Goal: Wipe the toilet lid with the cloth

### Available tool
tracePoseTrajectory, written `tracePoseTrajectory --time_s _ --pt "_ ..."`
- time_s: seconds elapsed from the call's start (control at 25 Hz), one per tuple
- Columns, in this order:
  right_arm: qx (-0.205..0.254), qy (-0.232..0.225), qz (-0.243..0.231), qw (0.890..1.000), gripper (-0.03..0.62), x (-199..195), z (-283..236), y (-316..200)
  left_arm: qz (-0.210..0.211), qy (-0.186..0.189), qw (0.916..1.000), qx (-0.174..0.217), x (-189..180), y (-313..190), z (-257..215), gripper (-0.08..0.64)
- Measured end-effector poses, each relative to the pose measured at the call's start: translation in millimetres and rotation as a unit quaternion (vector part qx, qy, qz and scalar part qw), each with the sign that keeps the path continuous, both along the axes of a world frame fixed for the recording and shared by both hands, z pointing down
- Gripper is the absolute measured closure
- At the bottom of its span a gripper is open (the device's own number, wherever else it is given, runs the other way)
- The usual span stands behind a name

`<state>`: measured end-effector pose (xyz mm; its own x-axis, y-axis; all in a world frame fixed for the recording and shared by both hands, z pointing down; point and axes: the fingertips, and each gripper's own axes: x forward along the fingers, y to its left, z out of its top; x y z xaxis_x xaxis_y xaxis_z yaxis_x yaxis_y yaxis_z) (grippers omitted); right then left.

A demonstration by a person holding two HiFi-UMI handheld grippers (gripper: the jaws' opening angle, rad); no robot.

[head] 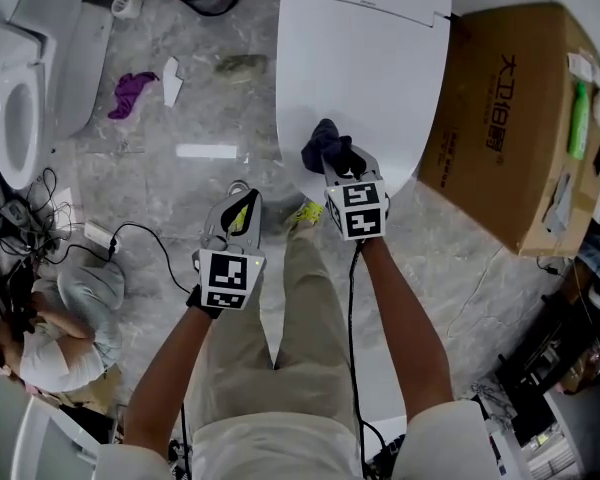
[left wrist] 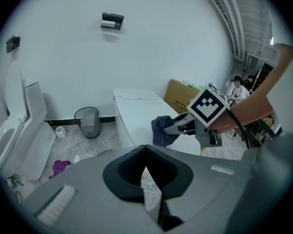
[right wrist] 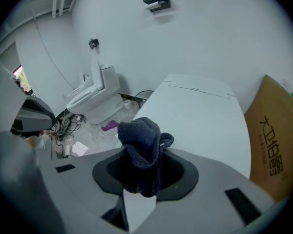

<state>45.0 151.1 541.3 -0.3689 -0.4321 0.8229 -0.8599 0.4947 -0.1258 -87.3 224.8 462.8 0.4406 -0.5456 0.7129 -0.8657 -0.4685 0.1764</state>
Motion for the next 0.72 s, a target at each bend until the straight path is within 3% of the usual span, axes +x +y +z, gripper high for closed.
tracePoseTrajectory --time_s 0.28,0.48,0.72 --pt "-0.007 -0.017 -0.052 0.998 0.472 -70.8 5.5 5.7 -0.017 0.009 0.9998 -0.002 -5.6 1.3 1.2 0.56" --pt "-0.053 0.018 -0.094 0.994 0.472 -72.4 39.1 29.7 -0.019 0.01 0.9998 -0.005 -8.4 6.5 3.1 0.56" --pt "-0.044 0.043 -0.127 0.99 0.463 -66.6 49.9 37.9 -0.01 0.008 0.9999 -0.006 -7.6 9.3 4.3 0.56"
